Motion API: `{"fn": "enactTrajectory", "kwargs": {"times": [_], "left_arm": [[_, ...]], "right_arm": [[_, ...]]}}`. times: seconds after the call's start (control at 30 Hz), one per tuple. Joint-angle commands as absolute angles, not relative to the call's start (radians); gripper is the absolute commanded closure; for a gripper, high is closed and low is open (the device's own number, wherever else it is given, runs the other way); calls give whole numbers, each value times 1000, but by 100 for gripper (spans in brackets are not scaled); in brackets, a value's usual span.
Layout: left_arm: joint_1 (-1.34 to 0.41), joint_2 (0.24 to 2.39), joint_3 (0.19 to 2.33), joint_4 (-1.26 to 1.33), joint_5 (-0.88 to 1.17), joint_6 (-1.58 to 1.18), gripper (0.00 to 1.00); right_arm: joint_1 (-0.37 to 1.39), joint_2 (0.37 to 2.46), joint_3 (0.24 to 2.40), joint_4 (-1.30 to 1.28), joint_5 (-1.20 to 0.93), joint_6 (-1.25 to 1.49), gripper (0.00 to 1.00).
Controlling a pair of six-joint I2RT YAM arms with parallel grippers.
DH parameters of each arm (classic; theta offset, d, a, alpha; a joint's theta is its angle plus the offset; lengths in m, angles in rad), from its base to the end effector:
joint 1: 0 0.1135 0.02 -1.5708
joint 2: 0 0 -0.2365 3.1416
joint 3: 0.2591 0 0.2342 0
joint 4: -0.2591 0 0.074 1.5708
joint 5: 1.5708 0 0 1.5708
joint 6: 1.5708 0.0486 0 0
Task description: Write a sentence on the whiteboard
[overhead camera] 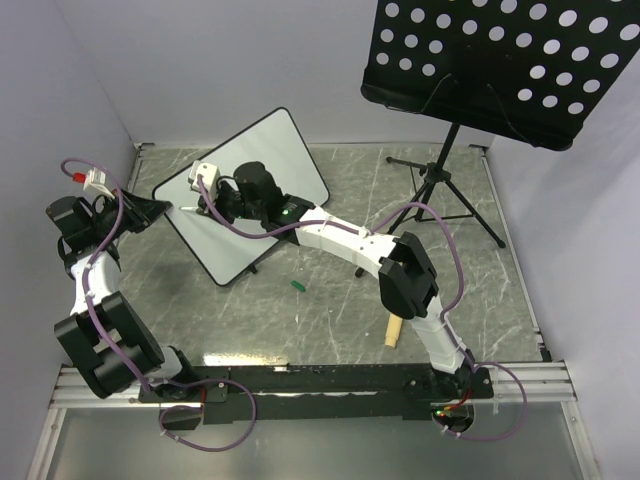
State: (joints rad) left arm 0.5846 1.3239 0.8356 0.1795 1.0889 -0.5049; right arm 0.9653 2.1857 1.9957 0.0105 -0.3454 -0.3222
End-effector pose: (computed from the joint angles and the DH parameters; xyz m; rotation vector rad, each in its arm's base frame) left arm 0.2591 0.1198 0.2603 -0.2315 1.7952 -0.9533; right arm 0.2755 0.4270 0.3015 -1.2789 1.2713 0.7662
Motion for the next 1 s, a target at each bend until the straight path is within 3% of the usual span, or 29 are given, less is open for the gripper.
{"fn": "enactTrajectory", "kwargs": {"times": [0.0,0.97], "left_arm": [[577,1327,857,173,1117,-486,82],[577,1330,864,166,1118,-480,82]], "right_arm": [[968,2209,2043,14,-367,-316,100],[965,2177,1980,-20,-362,-350,100]]}}
